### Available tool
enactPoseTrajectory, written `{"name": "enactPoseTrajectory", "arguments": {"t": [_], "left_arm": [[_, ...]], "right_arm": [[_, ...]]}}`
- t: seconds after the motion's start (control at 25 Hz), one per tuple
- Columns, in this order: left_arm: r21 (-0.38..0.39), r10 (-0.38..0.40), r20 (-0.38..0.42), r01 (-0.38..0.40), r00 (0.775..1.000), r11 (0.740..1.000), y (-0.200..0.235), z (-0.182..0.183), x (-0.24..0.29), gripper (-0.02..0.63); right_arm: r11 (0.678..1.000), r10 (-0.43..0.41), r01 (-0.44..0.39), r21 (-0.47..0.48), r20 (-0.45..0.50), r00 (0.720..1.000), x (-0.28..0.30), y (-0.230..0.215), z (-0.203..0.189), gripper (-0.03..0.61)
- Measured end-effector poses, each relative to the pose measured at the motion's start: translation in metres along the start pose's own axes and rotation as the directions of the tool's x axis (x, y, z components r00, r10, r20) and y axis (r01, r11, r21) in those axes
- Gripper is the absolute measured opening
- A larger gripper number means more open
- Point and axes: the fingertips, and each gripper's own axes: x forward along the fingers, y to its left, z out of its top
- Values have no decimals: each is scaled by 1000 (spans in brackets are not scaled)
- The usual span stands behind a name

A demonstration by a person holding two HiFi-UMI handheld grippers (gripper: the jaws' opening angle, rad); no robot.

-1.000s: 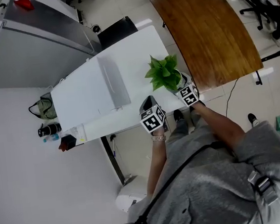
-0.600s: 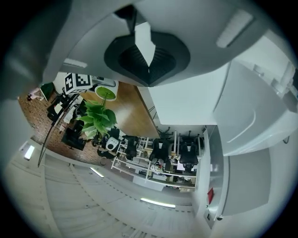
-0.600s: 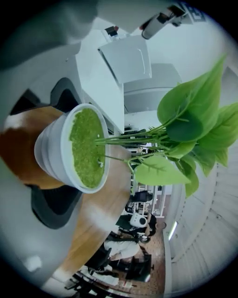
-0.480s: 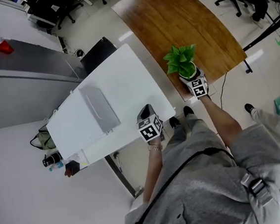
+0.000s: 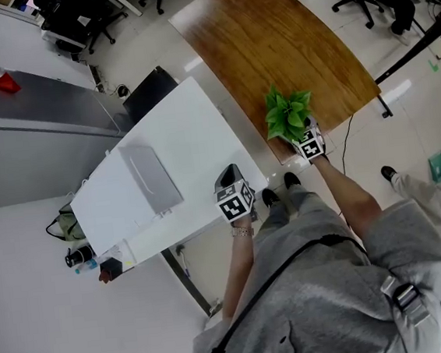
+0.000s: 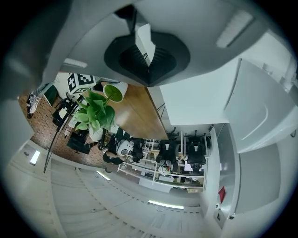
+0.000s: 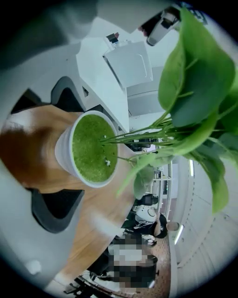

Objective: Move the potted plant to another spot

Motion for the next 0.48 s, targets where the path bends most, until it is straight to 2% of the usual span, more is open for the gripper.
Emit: {"name": "enactPoseTrajectory", "arguments": {"t": [0.16, 0.24, 0.32, 0.36, 0.4, 0.44, 0.48], "left_arm": [[-17, -5, 3, 5, 1000, 1000, -23, -6, 2, 15], [-26, -11, 6, 11, 1000, 1000, -36, -13, 1, 15], [-25, -21, 10, 21, 1000, 999, -48, -20, -4, 15], [-20, -26, 11, 26, 1000, 999, -53, -24, -8, 15], [-14, -29, 12, 30, 1000, 999, -57, -29, -12, 15], [-9, -33, 11, 33, 999, 999, -60, -34, -17, 15], [-6, -36, 10, 36, 999, 999, -63, -41, -24, 15]], "right_arm": [[999, -20, 19, 32, 34, 999, -34, -7, -2, 502], [995, -43, 39, 88, 35, 998, -52, -12, -14, 499], [986, -64, 55, 157, 49, 997, -74, -12, -20, 455], [982, -81, 70, 174, 59, 995, -85, -11, -20, 401], [980, -102, 88, 181, 69, 992, -95, -11, -19, 308], [977, -121, 105, 185, 77, 990, -106, -9, -18, 177], [975, -132, 114, 190, 84, 988, -117, -4, -19, 73]]}}
